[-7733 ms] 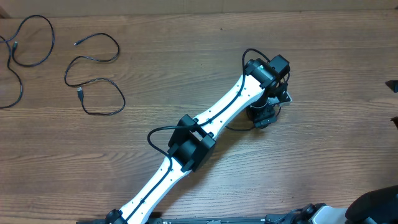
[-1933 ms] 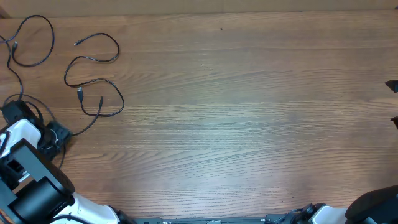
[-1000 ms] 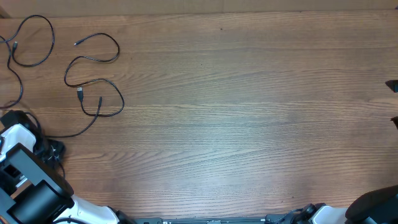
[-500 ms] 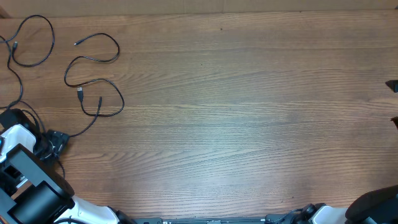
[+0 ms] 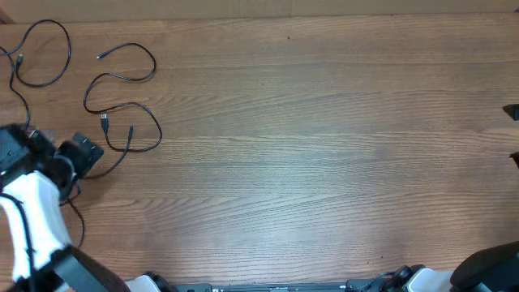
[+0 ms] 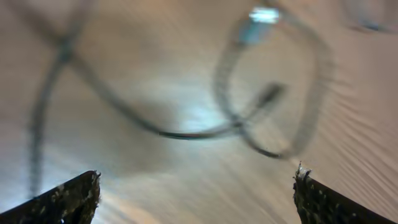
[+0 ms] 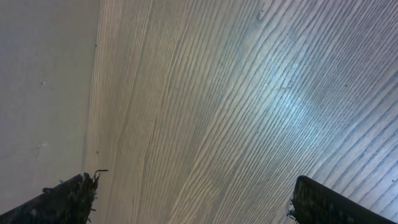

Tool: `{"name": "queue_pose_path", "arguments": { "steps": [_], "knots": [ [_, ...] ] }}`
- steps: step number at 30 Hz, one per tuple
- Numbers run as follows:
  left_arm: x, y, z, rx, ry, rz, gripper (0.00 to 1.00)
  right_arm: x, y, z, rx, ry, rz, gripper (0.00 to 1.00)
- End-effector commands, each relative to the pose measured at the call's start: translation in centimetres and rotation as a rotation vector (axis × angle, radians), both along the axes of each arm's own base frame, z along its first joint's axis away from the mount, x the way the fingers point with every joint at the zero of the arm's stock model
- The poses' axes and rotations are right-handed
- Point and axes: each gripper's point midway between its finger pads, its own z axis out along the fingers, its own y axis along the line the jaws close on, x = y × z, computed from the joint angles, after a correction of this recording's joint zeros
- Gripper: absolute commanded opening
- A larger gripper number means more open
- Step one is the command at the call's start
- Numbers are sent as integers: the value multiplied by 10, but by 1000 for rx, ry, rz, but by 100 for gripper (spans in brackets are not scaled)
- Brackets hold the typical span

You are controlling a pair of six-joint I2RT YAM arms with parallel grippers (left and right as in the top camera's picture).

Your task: Untangle cables

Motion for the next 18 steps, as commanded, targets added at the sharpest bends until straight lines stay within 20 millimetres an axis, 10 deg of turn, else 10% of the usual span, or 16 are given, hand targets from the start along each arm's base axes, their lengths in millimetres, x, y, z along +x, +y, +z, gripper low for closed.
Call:
{"name": "queue_pose_path", "arguments": {
  "steps": [1,18],
  "knots": [
    [22,-44,32,19,-111,-185,100,1,-3,13,-32,-26,-4,100],
    [43,-135,47,50,-148,-457,100,1,-3,13,-32,-26,-4,100]
  ]
}}
